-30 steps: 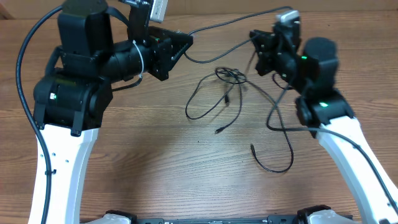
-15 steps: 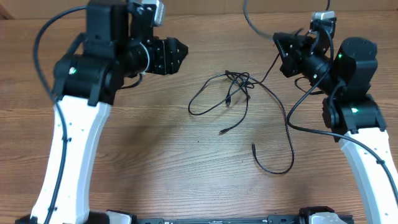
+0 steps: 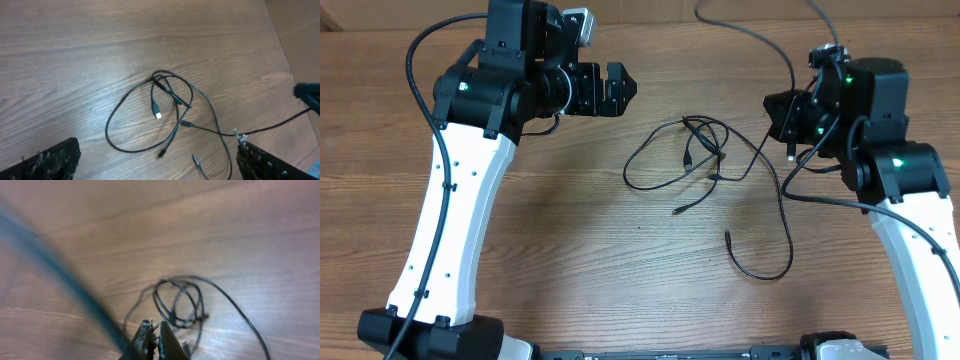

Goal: Untangle cables

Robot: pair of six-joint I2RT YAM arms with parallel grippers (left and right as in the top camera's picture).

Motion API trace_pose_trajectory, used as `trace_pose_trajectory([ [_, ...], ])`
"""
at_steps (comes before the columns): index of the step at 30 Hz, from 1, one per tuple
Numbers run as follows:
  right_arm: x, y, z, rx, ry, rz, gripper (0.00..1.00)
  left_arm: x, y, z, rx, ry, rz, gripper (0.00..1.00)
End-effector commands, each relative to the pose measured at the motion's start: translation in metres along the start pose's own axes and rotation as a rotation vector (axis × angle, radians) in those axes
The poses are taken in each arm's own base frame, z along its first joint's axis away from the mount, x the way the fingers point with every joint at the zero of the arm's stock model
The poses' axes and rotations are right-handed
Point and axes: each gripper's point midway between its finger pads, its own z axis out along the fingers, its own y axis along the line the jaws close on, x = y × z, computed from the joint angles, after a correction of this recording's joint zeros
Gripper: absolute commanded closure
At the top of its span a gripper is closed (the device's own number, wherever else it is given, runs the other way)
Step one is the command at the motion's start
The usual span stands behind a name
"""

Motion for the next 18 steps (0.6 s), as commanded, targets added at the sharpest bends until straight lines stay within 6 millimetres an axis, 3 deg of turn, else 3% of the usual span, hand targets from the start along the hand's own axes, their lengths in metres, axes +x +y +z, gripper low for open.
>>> trace_pose_trajectory([
  [1,-0.006,-0.003,-0.009,0.042,-0.029,-0.005,0.96,-0.002,0.000,0.001,0.003,0.004,-0.010,0.00],
  [5,-0.017,0.003,-0.026,0.035,-0.086,-0.026,0.96,-0.002,0.000,0.001,0.002,0.003,-0.009,0.00],
  [9,-0.048,0.021,-0.053,-0.019,-0.214,-0.135,0.96,-0.002,0.000,0.001,0.003,0.004,-0.010,0.01],
  [12,-0.065,0.022,-0.073,0.000,-0.293,-0.226,0.96,-0.002,0.000,0.001,0.003,0.004,-0.010,0.01],
  [14,-0.073,0.011,-0.082,0.061,-0.327,-0.242,0.96,-0.002,0.000,0.001,0.003,0.004,-0.010,0.00],
  [18,-0.086,-0.033,-0.098,0.256,-0.381,-0.188,0.96,-0.002,0.000,0.001,0.003,0.004,-0.010,0.01],
])
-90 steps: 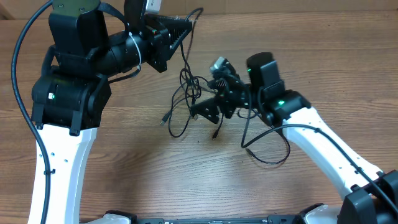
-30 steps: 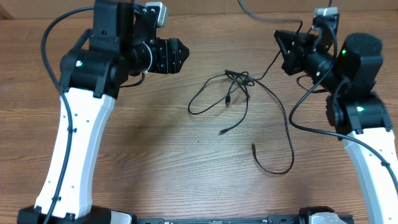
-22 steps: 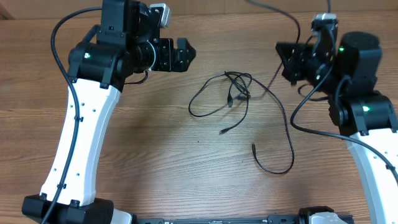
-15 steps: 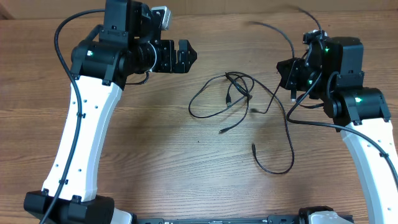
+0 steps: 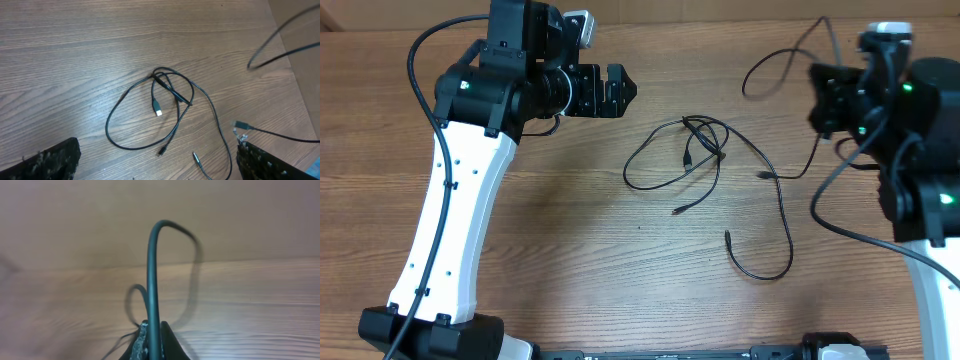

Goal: Untangle cables

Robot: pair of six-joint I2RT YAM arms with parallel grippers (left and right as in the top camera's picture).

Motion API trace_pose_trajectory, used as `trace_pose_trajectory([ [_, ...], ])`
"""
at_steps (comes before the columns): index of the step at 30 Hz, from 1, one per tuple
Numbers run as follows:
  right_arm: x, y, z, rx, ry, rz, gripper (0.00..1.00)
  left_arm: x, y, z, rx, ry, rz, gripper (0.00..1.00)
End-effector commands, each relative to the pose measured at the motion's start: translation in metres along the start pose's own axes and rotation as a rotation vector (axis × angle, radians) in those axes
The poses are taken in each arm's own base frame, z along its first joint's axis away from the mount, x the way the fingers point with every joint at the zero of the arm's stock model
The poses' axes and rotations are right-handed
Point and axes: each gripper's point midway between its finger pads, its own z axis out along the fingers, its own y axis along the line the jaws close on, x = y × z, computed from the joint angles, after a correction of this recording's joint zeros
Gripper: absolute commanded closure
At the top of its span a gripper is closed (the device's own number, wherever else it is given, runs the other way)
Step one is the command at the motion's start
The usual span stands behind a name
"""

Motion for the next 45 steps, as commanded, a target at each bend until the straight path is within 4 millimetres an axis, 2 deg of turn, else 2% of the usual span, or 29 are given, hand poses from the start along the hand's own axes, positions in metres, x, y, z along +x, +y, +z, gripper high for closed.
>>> trace_pose_trajectory([
  [1,-0.018,-0.044,-0.015,0.195,-0.061,-0.022,0.96,-0.005,-0.002,-0.001,0.006,-0.010,-0.003,0.00],
  [9,-0.025,-0.106,-0.036,0.367,-0.094,0.043,0.96,-0.005,-0.002,-0.001,0.006,-0.010,-0.003,0.00],
  [16,-0.031,-0.196,-0.079,0.683,-0.153,0.114,0.96,-0.005,-0.002,-0.001,0.006,-0.010,-0.003,0.00],
  [21,-0.037,-0.248,-0.099,0.812,-0.167,0.057,0.96,-0.005,-0.002,-0.001,0.006,-0.010,-0.003,0.00],
  [25,-0.030,-0.305,-0.111,0.922,-0.155,0.056,0.96,-0.005,-0.002,-0.001,0.006,-0.010,-0.003,0.00],
  [27,-0.016,-0.339,-0.114,0.973,-0.131,0.089,0.96,-0.005,-0.002,-0.001,0.006,-0.010,-0.003,0.00],
  [29,0.000,-0.362,-0.114,1.002,-0.096,0.121,0.96,-0.005,-0.002,-0.001,0.005,-0.010,-0.003,0.00],
  [33,0.048,-0.419,-0.115,1.067,0.019,0.185,0.96,-0.005,-0.002,-0.001,0.006,-0.010,-0.003,0.00],
  [36,0.078,-0.450,-0.120,1.104,0.072,0.228,0.96,-0.005,-0.002,-0.001,0.005,-0.010,-0.003,0.00],
  [41,0.120,-0.490,-0.124,1.133,0.099,0.316,0.96,-0.005,-0.002,-0.001,0.006,-0.011,-0.003,0.00],
  [45,0.155,-0.511,-0.111,1.091,0.087,0.453,0.96,-0.005,-0.002,-0.001,0.006,-0.010,-0.003,0.01],
])
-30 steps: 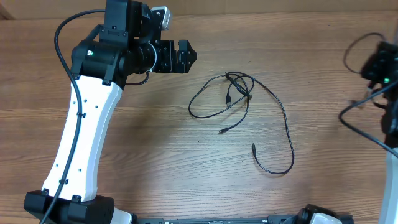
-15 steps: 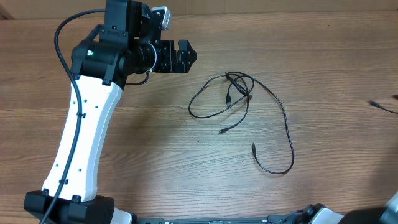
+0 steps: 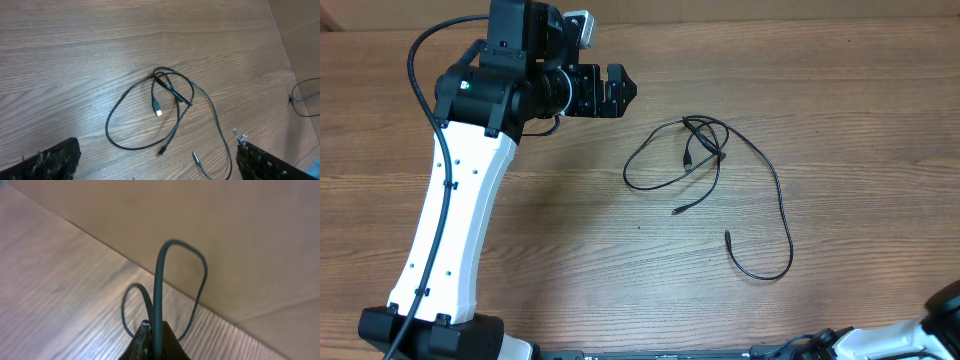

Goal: Untangle cables

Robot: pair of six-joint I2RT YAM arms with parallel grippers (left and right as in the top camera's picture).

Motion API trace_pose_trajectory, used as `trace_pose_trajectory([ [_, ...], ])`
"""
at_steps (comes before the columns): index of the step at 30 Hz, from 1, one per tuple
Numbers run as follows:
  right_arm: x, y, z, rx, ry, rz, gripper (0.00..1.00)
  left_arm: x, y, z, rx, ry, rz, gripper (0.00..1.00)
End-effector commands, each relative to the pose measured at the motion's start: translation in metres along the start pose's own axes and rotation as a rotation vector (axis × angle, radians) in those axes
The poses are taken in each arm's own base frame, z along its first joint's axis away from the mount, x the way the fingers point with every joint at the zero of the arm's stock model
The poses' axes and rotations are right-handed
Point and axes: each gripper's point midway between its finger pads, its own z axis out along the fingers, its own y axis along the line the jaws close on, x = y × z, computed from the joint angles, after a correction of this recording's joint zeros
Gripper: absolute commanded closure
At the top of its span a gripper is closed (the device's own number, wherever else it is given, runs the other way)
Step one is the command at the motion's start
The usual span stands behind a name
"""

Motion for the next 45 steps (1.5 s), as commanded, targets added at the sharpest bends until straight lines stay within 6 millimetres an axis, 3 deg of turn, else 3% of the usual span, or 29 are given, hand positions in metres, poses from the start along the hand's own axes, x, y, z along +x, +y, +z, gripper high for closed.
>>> trace_pose_trajectory([
  [1,0.011,0.003,0.024,-0.043,0.027,0.092,0.96,-0.005,-0.002,-0.001,0.006,-0.011,-0.003,0.01],
  [4,0.035,0.005,0.046,-0.042,0.084,0.143,0.90,-0.005,-0.002,-0.001,0.006,-0.011,-0.003,0.00],
  [5,0.042,0.005,0.052,-0.041,0.103,0.165,0.83,-0.005,-0.002,-0.001,0.006,-0.011,-0.003,0.00],
  [6,0.051,0.007,0.058,-0.043,0.124,0.189,0.69,-0.005,-0.002,-0.001,0.006,-0.011,-0.003,0.00],
  [7,0.057,0.007,0.062,-0.041,0.140,0.205,0.67,-0.005,-0.002,-0.001,0.006,-0.011,-0.003,0.00],
  [9,0.067,0.011,0.066,-0.050,0.171,0.208,0.65,-0.005,-0.002,-0.001,0.006,-0.011,-0.003,0.00],
  [13,0.081,0.026,0.065,-0.119,0.230,0.210,0.44,-0.005,-0.002,-0.001,0.006,-0.011,-0.003,0.00],
  [14,0.082,0.028,0.064,-0.125,0.236,0.210,0.29,-0.005,-0.002,-0.001,0.005,-0.011,-0.003,0.01],
  [15,0.083,0.029,0.064,-0.126,0.242,0.209,0.02,-0.005,-0.002,-0.001,0.006,-0.011,-0.003,0.00],
  [16,0.085,0.031,0.062,-0.134,0.250,0.210,0.00,-0.005,-0.002,-0.001,0.006,-0.011,-0.003,0.00],
  [20,0.097,0.040,0.057,-0.181,0.308,0.219,0.00,-0.005,-0.002,-0.001,0.006,-0.011,-0.003,0.01],
  [23,0.093,0.045,0.050,-0.208,0.317,0.265,0.00,-0.005,-0.002,-0.001,0.006,-0.011,-0.003,0.00],
  [32,0.037,0.046,0.008,-0.232,0.190,0.367,0.00,-0.005,-0.002,-0.001,0.005,-0.011,-0.003,0.00],
  [38,0.029,0.106,-0.032,-0.473,0.236,0.347,0.00,-0.005,-0.002,-0.001,0.006,-0.011,-0.003,0.00],
  [41,0.033,0.130,-0.052,-0.514,0.276,0.335,0.00,-0.005,-0.002,-0.001,0.006,-0.011,-0.003,0.01],
  [45,0.050,0.180,-0.090,-0.581,0.361,0.252,0.00,-0.005,-0.002,-0.001,0.006,-0.011,-0.003,0.00],
])
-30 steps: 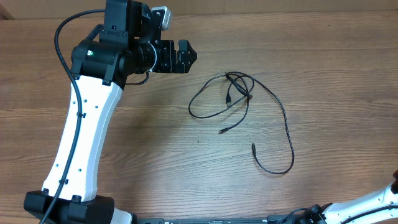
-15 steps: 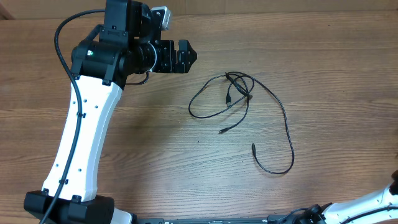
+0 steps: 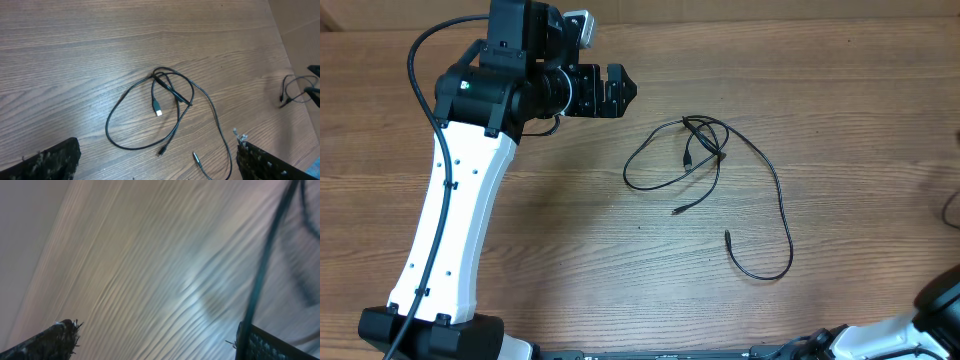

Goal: Untangle cables

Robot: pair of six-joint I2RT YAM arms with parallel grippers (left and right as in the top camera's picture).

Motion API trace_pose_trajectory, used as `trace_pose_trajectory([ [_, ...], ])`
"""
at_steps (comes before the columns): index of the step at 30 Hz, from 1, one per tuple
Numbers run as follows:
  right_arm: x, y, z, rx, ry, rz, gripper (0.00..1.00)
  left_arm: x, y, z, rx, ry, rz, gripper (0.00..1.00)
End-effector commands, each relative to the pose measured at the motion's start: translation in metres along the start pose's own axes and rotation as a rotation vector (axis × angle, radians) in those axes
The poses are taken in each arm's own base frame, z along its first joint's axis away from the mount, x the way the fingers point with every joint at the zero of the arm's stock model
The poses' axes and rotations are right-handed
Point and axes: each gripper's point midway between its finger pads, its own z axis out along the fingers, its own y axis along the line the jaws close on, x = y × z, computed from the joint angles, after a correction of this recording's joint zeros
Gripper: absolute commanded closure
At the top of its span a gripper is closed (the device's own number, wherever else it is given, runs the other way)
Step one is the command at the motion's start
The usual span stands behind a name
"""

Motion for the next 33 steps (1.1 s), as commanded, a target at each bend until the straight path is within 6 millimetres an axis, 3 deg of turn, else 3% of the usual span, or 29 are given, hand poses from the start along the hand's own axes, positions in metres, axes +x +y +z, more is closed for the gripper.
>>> trace_pose_trajectory([
  [1,0.018,0.061,-0.020,-0.089,0.028,-0.083,0.00,-0.005,-0.002,-0.001,0.006,-0.011,-0.003,0.00],
  [11,0.127,0.131,-0.004,-0.074,0.294,-0.246,0.00,-0.005,-0.002,-0.001,0.006,-0.011,-0.003,0.00],
  [14,0.162,0.163,-0.007,-0.149,0.379,-0.279,0.00,-0.005,-0.002,-0.001,0.006,-0.011,-0.003,0.00],
  [15,0.185,0.182,-0.011,-0.200,0.435,-0.314,0.00,-0.005,-0.002,-0.001,0.006,-0.011,-0.003,0.00],
  [20,0.233,0.213,-0.016,-0.246,0.507,-0.424,0.00,-0.005,-0.002,-0.001,0.006,-0.011,-0.003,0.01],
  [23,0.261,0.223,-0.017,-0.246,0.540,-0.491,0.00,-0.005,-0.002,-0.001,0.006,-0.011,-0.003,0.00],
  [27,0.287,0.220,-0.010,-0.168,0.513,-0.596,0.00,-0.005,-0.002,-0.001,0.006,-0.011,-0.003,0.01],
  [33,0.309,0.222,-0.011,-0.125,0.498,-0.685,0.00,-0.005,-0.002,-0.001,0.006,-0.011,-0.003,0.01],
])
